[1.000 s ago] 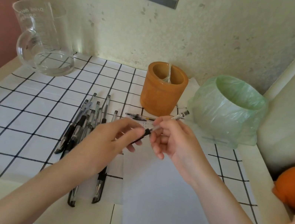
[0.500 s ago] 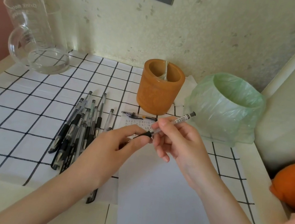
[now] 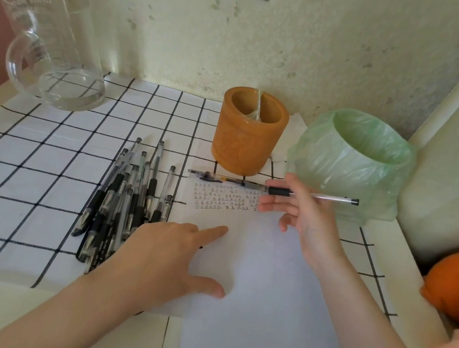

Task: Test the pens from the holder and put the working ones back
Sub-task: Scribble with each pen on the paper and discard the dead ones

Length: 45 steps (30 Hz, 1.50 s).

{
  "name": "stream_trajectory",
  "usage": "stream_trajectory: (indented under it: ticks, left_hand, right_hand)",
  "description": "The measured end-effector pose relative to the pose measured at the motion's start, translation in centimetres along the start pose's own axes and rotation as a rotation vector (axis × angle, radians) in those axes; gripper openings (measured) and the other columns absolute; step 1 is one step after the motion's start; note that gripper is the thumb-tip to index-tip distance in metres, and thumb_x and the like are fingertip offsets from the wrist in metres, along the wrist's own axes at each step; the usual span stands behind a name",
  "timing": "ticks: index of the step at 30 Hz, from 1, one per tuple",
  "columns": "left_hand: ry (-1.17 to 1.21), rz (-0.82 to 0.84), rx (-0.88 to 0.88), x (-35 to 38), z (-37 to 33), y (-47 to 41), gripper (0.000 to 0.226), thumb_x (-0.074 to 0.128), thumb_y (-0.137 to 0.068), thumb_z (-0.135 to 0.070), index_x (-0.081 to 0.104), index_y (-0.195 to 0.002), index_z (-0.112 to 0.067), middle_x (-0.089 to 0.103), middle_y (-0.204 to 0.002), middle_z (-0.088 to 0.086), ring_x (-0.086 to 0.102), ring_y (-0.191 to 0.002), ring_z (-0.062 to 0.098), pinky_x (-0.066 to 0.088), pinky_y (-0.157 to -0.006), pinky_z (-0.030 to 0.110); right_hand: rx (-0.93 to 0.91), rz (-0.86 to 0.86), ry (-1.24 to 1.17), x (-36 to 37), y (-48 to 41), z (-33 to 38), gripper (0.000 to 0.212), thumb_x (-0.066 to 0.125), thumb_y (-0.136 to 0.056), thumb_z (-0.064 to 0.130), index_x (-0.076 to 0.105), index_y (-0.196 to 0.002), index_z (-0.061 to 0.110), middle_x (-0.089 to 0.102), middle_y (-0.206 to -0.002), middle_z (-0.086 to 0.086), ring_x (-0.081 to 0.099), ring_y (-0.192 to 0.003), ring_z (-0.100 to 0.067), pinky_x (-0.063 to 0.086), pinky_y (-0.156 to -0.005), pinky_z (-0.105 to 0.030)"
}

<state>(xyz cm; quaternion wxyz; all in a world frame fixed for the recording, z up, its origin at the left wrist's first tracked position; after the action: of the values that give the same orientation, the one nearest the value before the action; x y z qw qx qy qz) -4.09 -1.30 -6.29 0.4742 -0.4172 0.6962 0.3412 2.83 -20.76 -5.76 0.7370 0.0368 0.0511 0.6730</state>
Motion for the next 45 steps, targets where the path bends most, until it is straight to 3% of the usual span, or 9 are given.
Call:
stream_trajectory:
  ticks: [4,7,10,14,16,24,32,37,45]
  left_hand:
    - [-0.034,0.0,-0.011,0.1,0.0,-0.1,0.087,0.042,-0.067,-0.081,0.012,-0.142,-0.048,0.049,-0.094,-0.016,0.052,-0.092,0.008,0.037,-0.07,0.022]
    - [-0.026,-0.004,-0.013,0.2,0.1,-0.1,0.087,0.043,-0.067,-0.08,0.013,-0.142,-0.047,0.052,-0.098,-0.016,0.053,-0.093,0.008,0.04,-0.073,0.023]
    - [-0.021,-0.014,-0.012,0.2,0.2,0.0,0.087,0.043,-0.067,-0.08,0.013,-0.142,-0.047,0.053,-0.099,-0.016,0.054,-0.094,0.008,0.041,-0.076,0.024]
    - [-0.033,-0.015,-0.01,0.2,0.1,0.0,0.086,0.043,-0.068,-0.08,0.012,-0.142,-0.047,0.051,-0.096,-0.015,0.053,-0.092,0.008,0.041,-0.075,0.024]
    - [-0.037,-0.01,-0.015,0.2,0.1,0.0,0.086,0.043,-0.068,-0.08,0.012,-0.142,-0.047,0.052,-0.097,-0.014,0.053,-0.092,0.008,0.042,-0.075,0.024]
    - [-0.043,0.001,-0.021,0.2,0.1,0.0,0.086,0.043,-0.068,-0.079,0.011,-0.142,-0.048,0.051,-0.097,-0.015,0.053,-0.091,0.007,0.036,-0.069,0.022]
    - [-0.035,0.006,-0.019,0.1,0.0,-0.1,0.086,0.044,-0.068,-0.079,0.012,-0.142,-0.047,0.049,-0.094,-0.016,0.053,-0.092,0.007,0.036,-0.07,0.021]
    - [-0.034,-0.005,-0.019,0.2,0.1,-0.1,0.086,0.044,-0.068,-0.079,0.012,-0.142,-0.047,0.052,-0.099,-0.015,0.054,-0.094,0.008,0.038,-0.072,0.022]
    - [-0.027,-0.004,-0.018,0.2,0.1,-0.1,0.086,0.045,-0.068,-0.079,0.013,-0.142,-0.047,0.05,-0.094,-0.015,0.053,-0.092,0.008,0.037,-0.07,0.022]
  right_hand:
    - [-0.143,-0.145,0.122,0.2,-0.6,-0.9,0.036,0.07,-0.083,0.027,0.063,-0.07,-0.005,0.055,-0.045,-0.007,0.046,-0.036,-0.013,0.033,-0.039,-0.016]
    - [-0.204,-0.195,0.165,0.5,-1.1,-1.3,0.04,0.076,-0.078,0.026,0.057,-0.059,-0.004,0.047,-0.041,0.0,0.036,-0.036,-0.008,0.03,-0.042,-0.018]
    - [-0.237,-0.215,0.202,0.6,-1.5,-1.8,0.037,0.072,-0.082,0.018,0.057,-0.059,-0.006,0.048,-0.037,0.01,0.039,-0.038,-0.002,0.03,-0.045,-0.014]
    - [-0.272,-0.253,0.251,0.9,-1.5,-2.2,0.027,0.061,-0.083,0.001,0.056,-0.059,-0.011,0.056,-0.055,-0.021,0.049,-0.043,0.002,0.033,-0.048,-0.015]
    - [-0.273,-0.248,0.251,1.0,-1.5,-2.3,0.025,0.058,-0.082,-0.002,0.057,-0.058,-0.009,0.056,-0.057,-0.018,0.05,-0.044,0.004,0.034,-0.048,-0.012]
    - [-0.286,-0.239,0.264,0.8,-1.6,-2.4,0.024,0.058,-0.082,-0.002,0.058,-0.059,-0.009,0.054,-0.053,-0.009,0.046,-0.045,0.004,0.035,-0.051,-0.011]
    - [-0.286,-0.224,0.308,0.9,-1.7,-2.6,0.025,0.059,-0.082,0.0,0.054,-0.063,-0.016,0.054,-0.062,-0.031,0.053,-0.048,0.002,0.036,-0.055,-0.023]
    - [-0.291,-0.265,0.323,0.9,-1.9,-2.8,0.025,0.059,-0.08,0.0,0.052,-0.06,-0.012,0.052,-0.062,-0.033,0.048,-0.055,-0.012,0.035,-0.054,-0.025]
    - [-0.289,-0.253,0.312,0.8,-1.7,-2.6,0.023,0.058,-0.08,-0.003,0.052,-0.061,-0.015,0.053,-0.062,-0.033,0.048,-0.045,0.003,0.035,-0.051,-0.017]
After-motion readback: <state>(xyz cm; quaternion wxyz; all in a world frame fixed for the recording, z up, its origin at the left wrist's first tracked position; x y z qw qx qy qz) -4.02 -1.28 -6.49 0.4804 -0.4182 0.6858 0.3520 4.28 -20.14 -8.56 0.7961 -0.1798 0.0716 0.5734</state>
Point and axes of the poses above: each hand's wrist, its own y-axis away from the middle knuckle, its own x-axis out of the palm, z = x × y, the point moved 2 cm from there along -y, towards the middle knuckle
